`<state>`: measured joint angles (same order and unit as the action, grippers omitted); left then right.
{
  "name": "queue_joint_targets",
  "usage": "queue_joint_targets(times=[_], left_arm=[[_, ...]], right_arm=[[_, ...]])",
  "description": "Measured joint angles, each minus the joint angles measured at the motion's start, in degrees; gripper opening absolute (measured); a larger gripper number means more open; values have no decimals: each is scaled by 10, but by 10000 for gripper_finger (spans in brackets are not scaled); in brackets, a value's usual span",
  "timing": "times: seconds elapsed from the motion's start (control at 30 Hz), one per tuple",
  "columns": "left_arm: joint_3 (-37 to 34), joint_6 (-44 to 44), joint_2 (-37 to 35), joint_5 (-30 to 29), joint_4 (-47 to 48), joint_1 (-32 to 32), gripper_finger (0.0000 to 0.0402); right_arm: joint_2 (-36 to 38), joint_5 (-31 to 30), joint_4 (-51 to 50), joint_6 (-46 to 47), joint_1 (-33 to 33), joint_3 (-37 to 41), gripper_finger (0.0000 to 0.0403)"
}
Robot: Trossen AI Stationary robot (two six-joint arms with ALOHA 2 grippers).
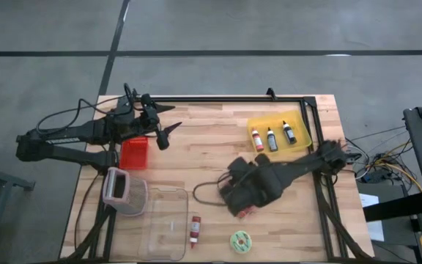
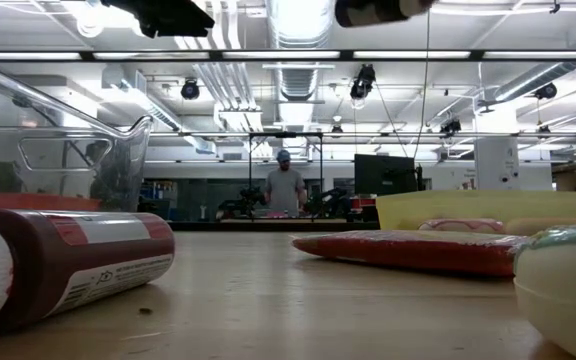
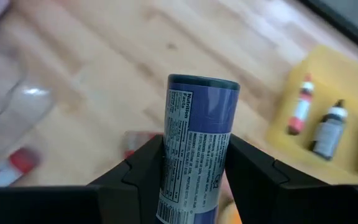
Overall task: Pick & Place Food Item
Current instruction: Put the purple food coloring bottle into the yellow bin
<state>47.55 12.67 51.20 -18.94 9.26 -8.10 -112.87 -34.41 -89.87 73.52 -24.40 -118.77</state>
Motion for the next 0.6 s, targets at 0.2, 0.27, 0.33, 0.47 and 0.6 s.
queue_joint_targets(times=[0.2, 0.27, 0.33, 0.47, 0.6], left_arm=[[0, 0, 0, 0, 2, 0, 289], [0, 0, 0, -1, 3, 0, 289], [0, 0, 0, 0, 3, 0, 289], [0, 0, 0, 0, 3, 0, 289], [0, 0, 0, 0, 3, 0, 289]], right_arm=[[94, -5, 4, 0, 58, 131, 150], [125, -5, 19, -9, 83, 179, 150], [156, -5, 47, -37, 111, 227, 150], [227, -3, 110, -100, 175, 321, 150], [289, 19, 188, -163, 248, 418, 150]])
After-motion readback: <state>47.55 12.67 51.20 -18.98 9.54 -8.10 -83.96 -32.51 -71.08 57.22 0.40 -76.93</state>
